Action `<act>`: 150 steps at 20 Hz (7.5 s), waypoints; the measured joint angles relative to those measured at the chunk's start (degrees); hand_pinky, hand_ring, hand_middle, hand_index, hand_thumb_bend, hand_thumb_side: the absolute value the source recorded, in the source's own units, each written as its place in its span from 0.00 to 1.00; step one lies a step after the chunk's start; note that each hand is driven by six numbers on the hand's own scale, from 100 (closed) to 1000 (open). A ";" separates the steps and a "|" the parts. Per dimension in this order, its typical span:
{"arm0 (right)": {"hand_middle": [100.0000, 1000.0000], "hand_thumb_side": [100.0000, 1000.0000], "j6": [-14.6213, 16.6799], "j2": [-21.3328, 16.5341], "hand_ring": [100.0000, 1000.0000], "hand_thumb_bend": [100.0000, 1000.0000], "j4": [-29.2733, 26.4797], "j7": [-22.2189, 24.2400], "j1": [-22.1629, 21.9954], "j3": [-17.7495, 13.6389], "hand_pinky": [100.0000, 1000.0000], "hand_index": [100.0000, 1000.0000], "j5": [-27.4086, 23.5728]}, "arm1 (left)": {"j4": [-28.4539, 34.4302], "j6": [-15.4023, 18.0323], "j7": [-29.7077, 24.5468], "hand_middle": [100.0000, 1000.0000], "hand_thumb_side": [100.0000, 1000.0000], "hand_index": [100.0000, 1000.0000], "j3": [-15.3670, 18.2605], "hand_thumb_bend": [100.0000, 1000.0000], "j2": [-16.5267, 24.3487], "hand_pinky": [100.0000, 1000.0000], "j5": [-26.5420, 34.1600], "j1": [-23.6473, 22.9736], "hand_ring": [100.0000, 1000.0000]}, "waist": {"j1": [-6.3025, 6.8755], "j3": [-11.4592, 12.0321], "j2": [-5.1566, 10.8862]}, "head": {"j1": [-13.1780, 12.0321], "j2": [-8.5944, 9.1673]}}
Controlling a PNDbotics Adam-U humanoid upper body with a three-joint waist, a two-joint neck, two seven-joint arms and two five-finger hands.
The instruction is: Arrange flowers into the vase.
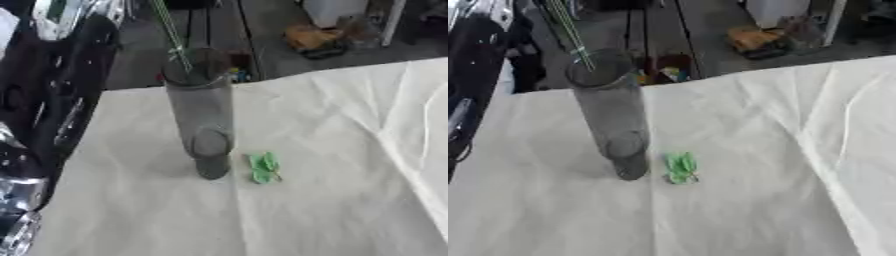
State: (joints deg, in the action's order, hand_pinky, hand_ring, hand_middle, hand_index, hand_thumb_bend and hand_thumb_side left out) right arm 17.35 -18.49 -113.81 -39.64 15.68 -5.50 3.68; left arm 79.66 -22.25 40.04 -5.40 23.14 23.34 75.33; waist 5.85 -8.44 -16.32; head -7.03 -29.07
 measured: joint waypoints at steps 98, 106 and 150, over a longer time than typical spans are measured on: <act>0.28 0.91 -1.00 0.60 0.40 0.00 0.00 -0.24 0.47 -0.16 0.41 0.60 -0.43 | 6.80 -8.71 -8.71 0.18 0.83 0.17 -6.60 0.00 0.76 0.00 -19.76 -7.18 0.25 | -0.49 -0.07 -1.53 | 0.22 2.42; 0.28 0.91 -1.13 0.61 0.40 0.00 0.00 -0.12 0.39 -0.16 0.41 0.60 -0.50 | 6.77 -12.05 -12.75 0.20 0.80 0.16 -6.72 0.00 2.18 0.01 -24.51 -7.18 0.28 | -0.55 0.05 -1.43 | 0.36 2.42; 0.28 0.92 -1.74 1.06 0.40 0.00 0.00 -0.21 0.43 -0.18 0.41 0.61 -1.67 | 8.45 -8.52 -24.61 0.62 0.87 0.47 -7.85 0.00 3.33 0.25 -33.81 -11.35 0.59 | -0.79 0.14 -1.53 | 1.04 3.53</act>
State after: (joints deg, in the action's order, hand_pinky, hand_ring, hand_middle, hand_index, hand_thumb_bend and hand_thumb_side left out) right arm 15.61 -17.43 -113.81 -39.86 16.11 -5.68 2.01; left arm 88.10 -30.77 15.43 -13.24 26.48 -10.46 63.98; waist 5.06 -8.30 -17.85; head -5.99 -25.54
